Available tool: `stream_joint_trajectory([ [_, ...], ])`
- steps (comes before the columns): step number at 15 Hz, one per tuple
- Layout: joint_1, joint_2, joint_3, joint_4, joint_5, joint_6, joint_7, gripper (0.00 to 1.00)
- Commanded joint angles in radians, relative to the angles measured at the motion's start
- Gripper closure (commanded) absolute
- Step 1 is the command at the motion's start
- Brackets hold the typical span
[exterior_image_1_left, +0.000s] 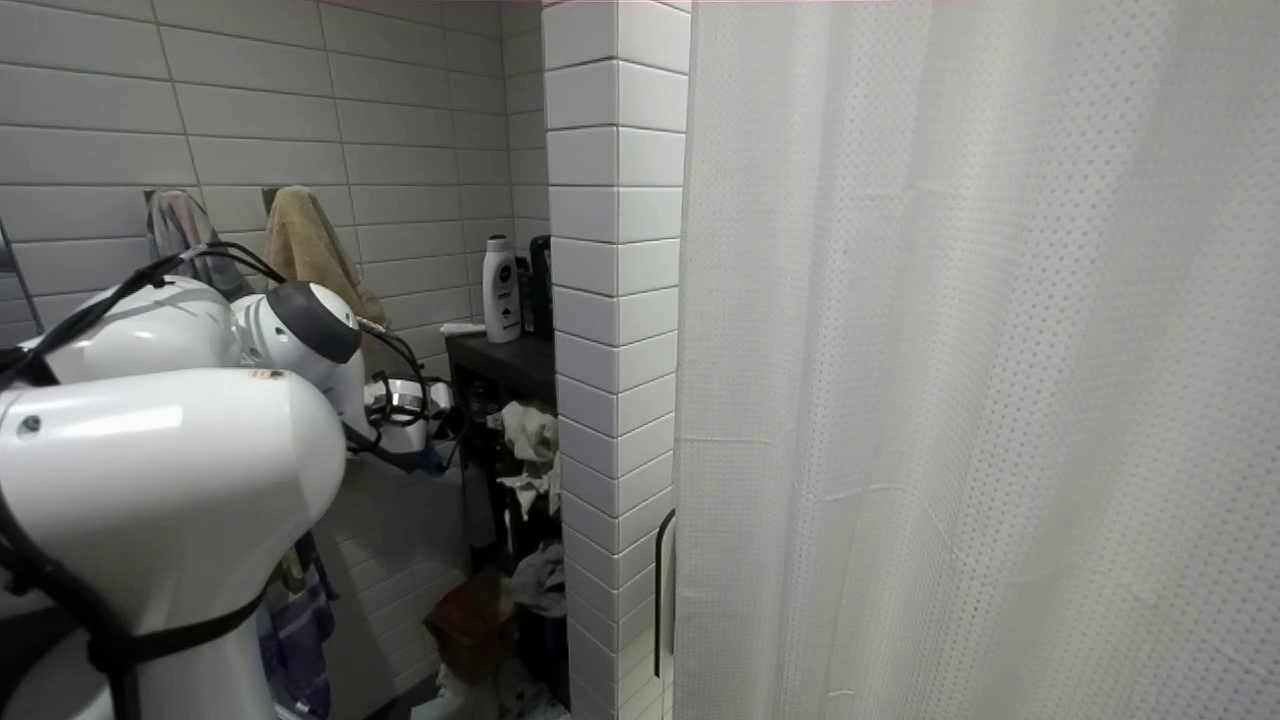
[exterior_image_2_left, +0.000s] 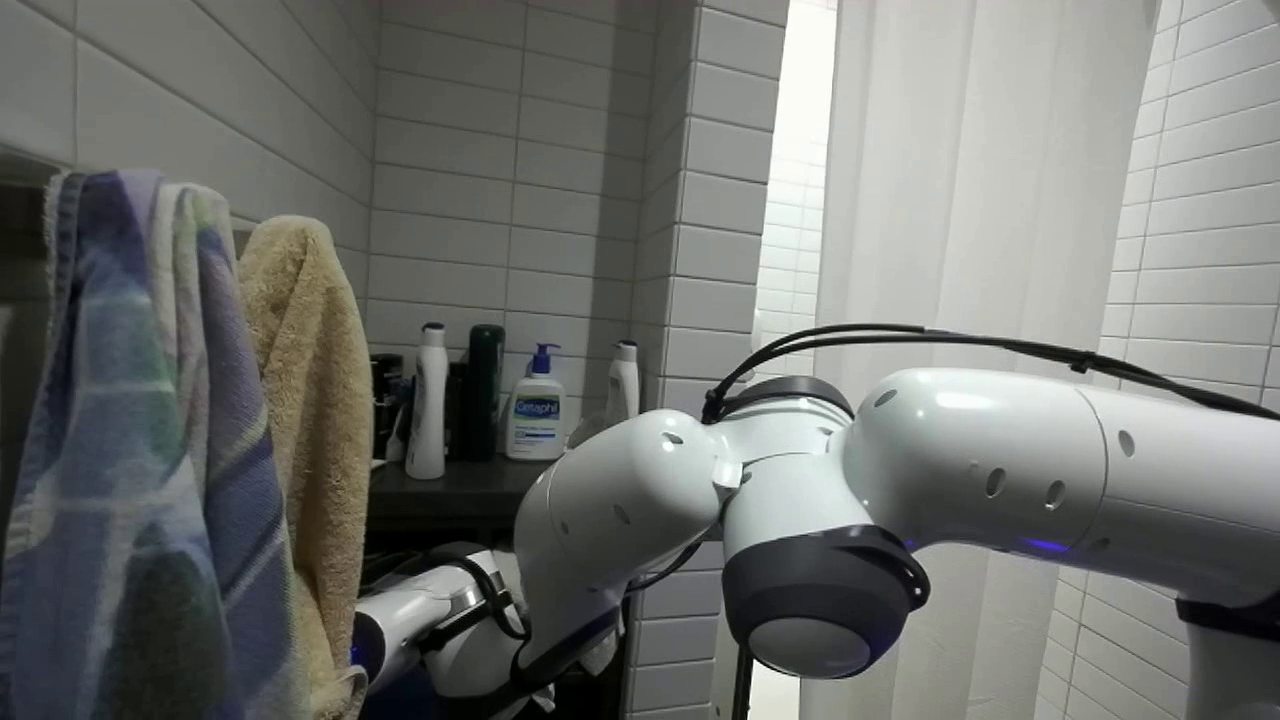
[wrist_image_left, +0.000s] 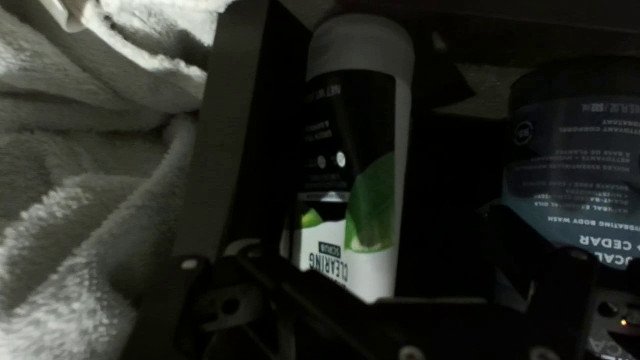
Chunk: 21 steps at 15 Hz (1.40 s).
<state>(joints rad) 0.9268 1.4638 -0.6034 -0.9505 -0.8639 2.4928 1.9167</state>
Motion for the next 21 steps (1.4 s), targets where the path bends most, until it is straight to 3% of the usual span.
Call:
stream_joint_trajectory([
  [1,-0.031,0.000,0.027,0.031,-0.045,-0.008,0.011,0.00],
  [15,-0.075,0.000,0.081,0.077,-0.104,-0.044,-0.011,0.00],
  [17,-0.081,0.000,0.091,0.082,-0.113,-0.050,-0.014,0.10],
  [18,-0.083,0.000,0.094,0.085,-0.119,-0.052,-0.013,0.22],
  [21,-0.088,0.000,0.102,0.089,-0.134,-0.058,-0.008,0.43],
])
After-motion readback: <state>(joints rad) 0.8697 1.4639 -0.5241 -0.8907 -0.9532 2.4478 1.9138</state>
